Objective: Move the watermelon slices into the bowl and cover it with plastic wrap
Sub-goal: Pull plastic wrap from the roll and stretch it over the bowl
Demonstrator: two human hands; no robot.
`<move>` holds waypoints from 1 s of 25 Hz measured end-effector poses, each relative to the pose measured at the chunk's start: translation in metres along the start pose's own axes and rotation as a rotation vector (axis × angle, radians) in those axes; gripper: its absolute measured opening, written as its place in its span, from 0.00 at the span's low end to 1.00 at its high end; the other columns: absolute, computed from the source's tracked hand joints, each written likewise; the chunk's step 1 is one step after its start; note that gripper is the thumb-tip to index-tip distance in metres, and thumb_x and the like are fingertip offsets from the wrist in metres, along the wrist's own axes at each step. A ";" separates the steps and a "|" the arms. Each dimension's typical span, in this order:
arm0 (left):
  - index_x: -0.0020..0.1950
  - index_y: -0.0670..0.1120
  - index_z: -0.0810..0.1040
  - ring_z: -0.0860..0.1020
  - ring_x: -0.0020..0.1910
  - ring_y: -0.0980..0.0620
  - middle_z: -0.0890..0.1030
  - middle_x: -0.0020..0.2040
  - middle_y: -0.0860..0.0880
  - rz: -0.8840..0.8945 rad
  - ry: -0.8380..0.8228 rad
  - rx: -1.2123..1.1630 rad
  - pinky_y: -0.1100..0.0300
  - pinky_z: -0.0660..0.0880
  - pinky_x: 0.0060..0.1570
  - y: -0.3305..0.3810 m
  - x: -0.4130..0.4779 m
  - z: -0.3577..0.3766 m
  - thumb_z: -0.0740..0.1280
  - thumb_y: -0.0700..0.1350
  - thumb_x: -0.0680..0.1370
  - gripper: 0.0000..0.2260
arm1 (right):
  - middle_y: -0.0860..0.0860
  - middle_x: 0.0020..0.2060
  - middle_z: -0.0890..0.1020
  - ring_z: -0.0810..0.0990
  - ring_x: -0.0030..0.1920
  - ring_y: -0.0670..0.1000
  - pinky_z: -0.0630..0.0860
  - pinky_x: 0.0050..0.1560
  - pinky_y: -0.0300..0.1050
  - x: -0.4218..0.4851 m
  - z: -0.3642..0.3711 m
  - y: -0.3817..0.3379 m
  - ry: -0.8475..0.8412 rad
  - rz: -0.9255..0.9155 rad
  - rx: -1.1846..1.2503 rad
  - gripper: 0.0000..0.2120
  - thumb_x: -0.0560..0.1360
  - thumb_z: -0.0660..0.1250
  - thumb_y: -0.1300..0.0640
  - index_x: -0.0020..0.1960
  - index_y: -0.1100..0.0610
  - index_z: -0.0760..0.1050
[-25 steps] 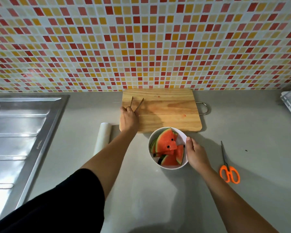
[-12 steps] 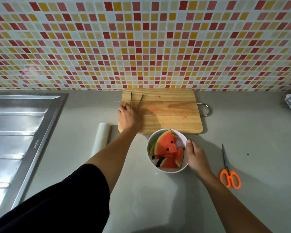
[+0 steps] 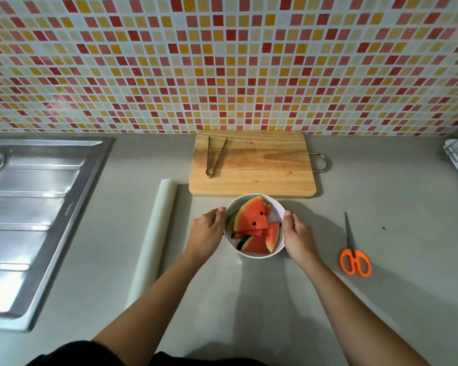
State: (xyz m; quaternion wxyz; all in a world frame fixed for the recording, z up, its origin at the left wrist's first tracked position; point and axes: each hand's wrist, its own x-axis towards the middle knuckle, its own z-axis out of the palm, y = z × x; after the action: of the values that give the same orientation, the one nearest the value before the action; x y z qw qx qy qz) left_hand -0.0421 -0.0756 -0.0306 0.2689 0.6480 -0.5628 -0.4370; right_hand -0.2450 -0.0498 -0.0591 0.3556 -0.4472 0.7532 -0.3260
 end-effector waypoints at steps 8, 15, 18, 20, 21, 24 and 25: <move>0.46 0.37 0.80 0.81 0.47 0.41 0.82 0.45 0.37 -0.018 -0.003 -0.089 0.43 0.77 0.53 -0.013 -0.032 -0.008 0.55 0.52 0.81 0.21 | 0.57 0.44 0.80 0.77 0.47 0.59 0.70 0.46 0.47 -0.028 0.005 0.004 -0.020 -0.030 -0.025 0.17 0.80 0.49 0.49 0.47 0.54 0.74; 0.42 0.46 0.80 0.82 0.46 0.46 0.83 0.46 0.40 0.026 0.020 -0.095 0.51 0.80 0.48 -0.015 -0.036 -0.010 0.57 0.52 0.81 0.16 | 0.58 0.48 0.80 0.77 0.52 0.60 0.70 0.50 0.49 -0.022 -0.003 0.005 -0.109 -0.026 -0.094 0.18 0.79 0.47 0.45 0.46 0.51 0.72; 0.37 0.57 0.72 0.82 0.38 0.51 0.82 0.41 0.40 0.096 0.202 -0.032 0.47 0.80 0.45 -0.021 -0.043 -0.027 0.59 0.50 0.80 0.12 | 0.54 0.62 0.76 0.73 0.62 0.57 0.66 0.56 0.46 -0.023 -0.010 -0.001 -0.129 -0.052 -0.142 0.21 0.79 0.47 0.42 0.61 0.50 0.70; 0.39 0.54 0.74 0.82 0.34 0.54 0.82 0.37 0.45 0.090 0.284 -0.041 0.50 0.80 0.44 -0.027 -0.047 -0.045 0.59 0.52 0.80 0.11 | 0.53 0.66 0.72 0.70 0.66 0.55 0.64 0.60 0.45 -0.026 -0.013 -0.012 -0.042 -0.132 -0.118 0.22 0.79 0.48 0.44 0.67 0.53 0.66; 0.38 0.53 0.74 0.82 0.34 0.53 0.82 0.36 0.46 0.088 0.316 -0.038 0.53 0.80 0.42 -0.031 -0.051 -0.055 0.59 0.54 0.79 0.12 | 0.53 0.66 0.72 0.69 0.66 0.54 0.64 0.61 0.44 -0.030 -0.012 -0.020 0.015 -0.194 -0.113 0.22 0.80 0.49 0.46 0.68 0.54 0.66; 0.36 0.57 0.73 0.81 0.37 0.42 0.80 0.35 0.46 0.104 0.408 -0.012 0.52 0.78 0.42 -0.046 -0.063 -0.085 0.58 0.56 0.77 0.12 | 0.53 0.62 0.76 0.71 0.63 0.52 0.64 0.60 0.40 -0.052 0.001 -0.051 0.099 -0.431 -0.115 0.19 0.79 0.51 0.49 0.66 0.55 0.69; 0.37 0.57 0.73 0.81 0.37 0.43 0.80 0.36 0.46 0.101 0.430 -0.031 0.49 0.78 0.44 -0.051 -0.068 -0.093 0.59 0.54 0.78 0.10 | 0.53 0.60 0.77 0.72 0.62 0.52 0.64 0.60 0.39 -0.063 0.009 -0.062 0.106 -0.509 -0.121 0.19 0.79 0.51 0.49 0.64 0.56 0.70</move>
State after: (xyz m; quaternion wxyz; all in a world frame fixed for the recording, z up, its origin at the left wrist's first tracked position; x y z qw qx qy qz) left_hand 0.0650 -0.0125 -0.0114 0.4143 0.6931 -0.5173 -0.2835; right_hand -0.1885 -0.0185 0.0016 0.1951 -0.6249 0.6521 -0.3824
